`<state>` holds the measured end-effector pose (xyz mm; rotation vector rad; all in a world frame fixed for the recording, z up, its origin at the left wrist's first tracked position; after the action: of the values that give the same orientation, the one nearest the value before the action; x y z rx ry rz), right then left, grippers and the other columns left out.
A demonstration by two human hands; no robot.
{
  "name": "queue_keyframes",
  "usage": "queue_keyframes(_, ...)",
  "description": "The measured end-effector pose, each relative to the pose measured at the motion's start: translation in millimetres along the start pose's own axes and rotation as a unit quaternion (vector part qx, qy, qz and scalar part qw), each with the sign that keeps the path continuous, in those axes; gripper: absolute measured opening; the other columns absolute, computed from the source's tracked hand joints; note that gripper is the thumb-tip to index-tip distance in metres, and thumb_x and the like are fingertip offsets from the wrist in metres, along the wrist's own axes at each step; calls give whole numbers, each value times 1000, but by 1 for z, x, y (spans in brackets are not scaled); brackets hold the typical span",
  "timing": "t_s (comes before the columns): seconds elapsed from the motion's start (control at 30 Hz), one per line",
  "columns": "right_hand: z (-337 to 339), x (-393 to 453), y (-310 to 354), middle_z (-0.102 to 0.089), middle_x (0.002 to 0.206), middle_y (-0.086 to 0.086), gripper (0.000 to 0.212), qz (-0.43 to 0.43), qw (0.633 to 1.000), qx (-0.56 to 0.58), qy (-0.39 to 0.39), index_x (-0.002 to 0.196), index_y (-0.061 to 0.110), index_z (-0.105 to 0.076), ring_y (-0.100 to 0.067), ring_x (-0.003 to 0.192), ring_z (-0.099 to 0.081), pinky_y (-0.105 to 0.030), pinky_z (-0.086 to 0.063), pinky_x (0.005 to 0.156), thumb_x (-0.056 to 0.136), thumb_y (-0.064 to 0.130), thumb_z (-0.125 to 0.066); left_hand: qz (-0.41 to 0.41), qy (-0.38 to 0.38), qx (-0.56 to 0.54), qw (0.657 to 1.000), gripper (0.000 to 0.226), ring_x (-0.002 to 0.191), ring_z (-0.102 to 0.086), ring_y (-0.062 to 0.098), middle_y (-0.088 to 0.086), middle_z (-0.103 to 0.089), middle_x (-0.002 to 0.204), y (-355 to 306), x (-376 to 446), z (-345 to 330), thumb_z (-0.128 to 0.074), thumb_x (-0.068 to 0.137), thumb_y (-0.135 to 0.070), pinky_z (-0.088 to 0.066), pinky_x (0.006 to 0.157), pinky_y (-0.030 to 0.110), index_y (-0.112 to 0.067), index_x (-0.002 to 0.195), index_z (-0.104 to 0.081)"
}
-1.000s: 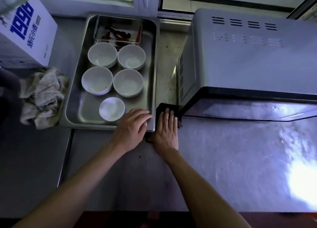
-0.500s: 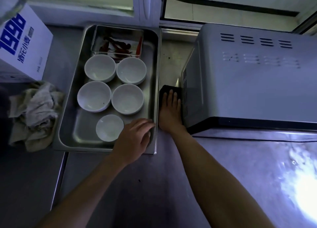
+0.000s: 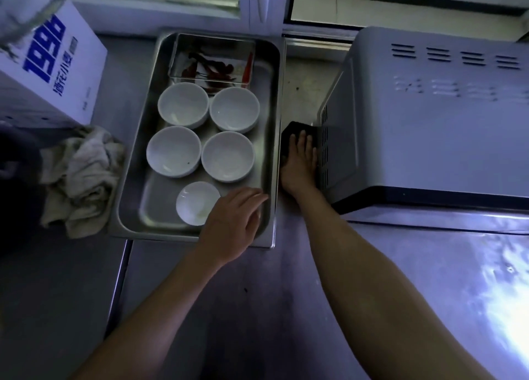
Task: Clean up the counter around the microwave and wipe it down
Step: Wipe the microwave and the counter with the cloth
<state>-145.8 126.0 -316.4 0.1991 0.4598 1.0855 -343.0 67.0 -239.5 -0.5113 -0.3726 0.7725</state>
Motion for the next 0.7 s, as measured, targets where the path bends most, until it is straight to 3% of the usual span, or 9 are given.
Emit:
queue_keyframes(0.2,-25,-63,-14,12,166,-12,67,15,998,-51,42,159,12,-1,-26,154,12,-41,9,122,103,28,-35,-17,24,21,999,38,120,-56,23,3,-63,128,-12,-5,-1,-59,90,-13,-49,94,42,-10,128,-64)
queue_keyframes(0.33,-41,-136,-25,-6,165,-18,65,74,996,-56,-10,158,7,-15,-33,154,-4,-47,-7,124,100,35,-21,-22,28,34,999,37,119,-56,24,2,-62,129,-22,-8,-7,-58,91,-16,-50,93,45,-11,127,-64)
queue_keyframes(0.43,-49,-167,-32,-1,167,-13,64,77,994,-75,-8,159,10,-12,-28,154,2,-46,-4,125,101,37,-18,-30,30,44,998,36,117,-57,25,3,-63,127,-27,-10,-9,-56,92,-18,-51,91,45,-11,126,-64)
queue_keyframes(0.6,-51,-162,-34,6,166,-15,77,84,989,-117,12,159,10,-3,-30,154,10,-47,-3,125,101,42,-41,-28,33,56,997,35,118,-57,23,3,-63,128,-25,-9,-8,-58,93,-20,-51,92,44,-12,127,-64)
queue_keyframes(0.7,-47,-151,-29,10,165,-17,71,88,989,-117,25,159,8,2,-32,153,14,-47,0,125,101,36,-29,-21,38,54,998,35,119,-57,23,3,-62,129,-19,-4,-8,-57,95,-21,-51,93,44,-12,128,-63)
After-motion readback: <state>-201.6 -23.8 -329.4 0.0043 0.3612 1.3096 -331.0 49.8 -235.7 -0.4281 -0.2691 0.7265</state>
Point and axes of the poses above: each hand's wrist, its own x-axis towards the middle knuckle, its own z-axis out of the back of the hand, y = z × x, the point moved 4 cm from there along x, towards the middle knuckle
